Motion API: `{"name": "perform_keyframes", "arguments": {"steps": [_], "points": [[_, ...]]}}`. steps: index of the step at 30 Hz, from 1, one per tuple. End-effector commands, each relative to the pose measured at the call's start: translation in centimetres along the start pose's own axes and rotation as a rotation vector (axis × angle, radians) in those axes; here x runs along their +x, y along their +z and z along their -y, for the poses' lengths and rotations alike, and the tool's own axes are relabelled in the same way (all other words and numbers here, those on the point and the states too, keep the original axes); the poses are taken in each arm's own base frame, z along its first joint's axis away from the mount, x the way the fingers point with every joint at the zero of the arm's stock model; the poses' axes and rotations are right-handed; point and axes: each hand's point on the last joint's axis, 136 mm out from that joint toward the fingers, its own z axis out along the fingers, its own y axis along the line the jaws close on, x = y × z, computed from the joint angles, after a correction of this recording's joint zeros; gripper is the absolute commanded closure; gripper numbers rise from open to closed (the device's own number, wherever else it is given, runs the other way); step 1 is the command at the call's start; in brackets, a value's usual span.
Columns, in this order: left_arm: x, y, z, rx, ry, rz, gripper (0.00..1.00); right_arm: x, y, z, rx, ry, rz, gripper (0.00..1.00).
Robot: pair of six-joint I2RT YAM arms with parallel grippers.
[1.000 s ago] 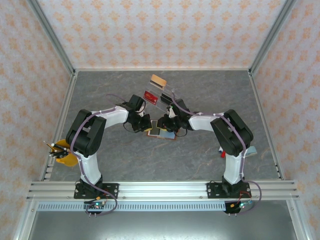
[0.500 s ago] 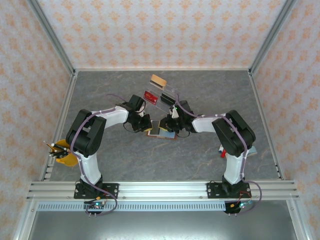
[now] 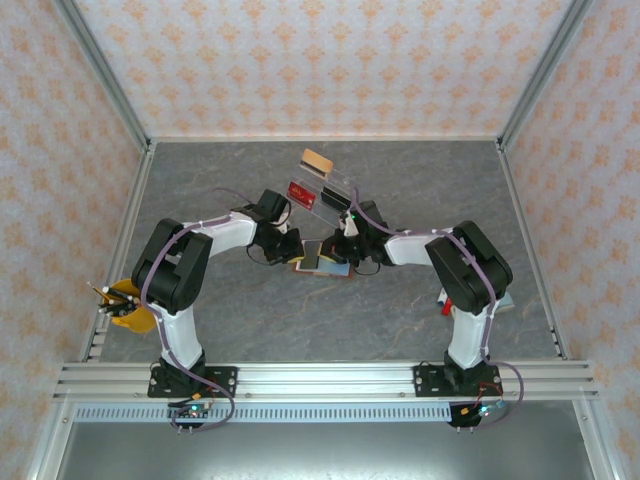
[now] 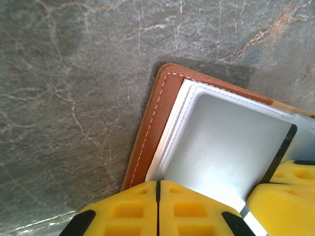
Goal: Take the credit cards out of the card holder
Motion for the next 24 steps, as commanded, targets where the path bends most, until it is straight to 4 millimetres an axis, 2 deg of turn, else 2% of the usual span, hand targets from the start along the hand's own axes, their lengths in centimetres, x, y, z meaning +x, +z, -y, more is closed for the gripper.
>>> {"name": "perform_keyframes", "arguments": {"steps": [1,10,17,22,24], "points": [[1.3,0.7,-3.9,-0.123,-0.040,-0.038,0.92,-0.7,-1.3,-2.0,-0.022,-0.068,0.028,0.98],[0.7,-0.1,-2.1,0.002,-0.064,-0.030,0.81,0.1,-1.8,-0.6,0.048,-0.067,0.008,1.00],[0.3,-0.8,-0.8,0.058,-0.053,-0.021,0.81,0.3,-2.3,0.0,0.061,-0.053,0.007,1.00],[-0.4,-2.0,2.1,0.196,-0.010,0.012,0.81,-0.1,-1.9,-0.1,0.052,-0.043,0.014,1.00],[-0.6,-2.3,2.7,0.217,0.002,0.019,0.81,-0.2,-1.4,-0.1,0.044,-0.029,0.004,1.00]]}}
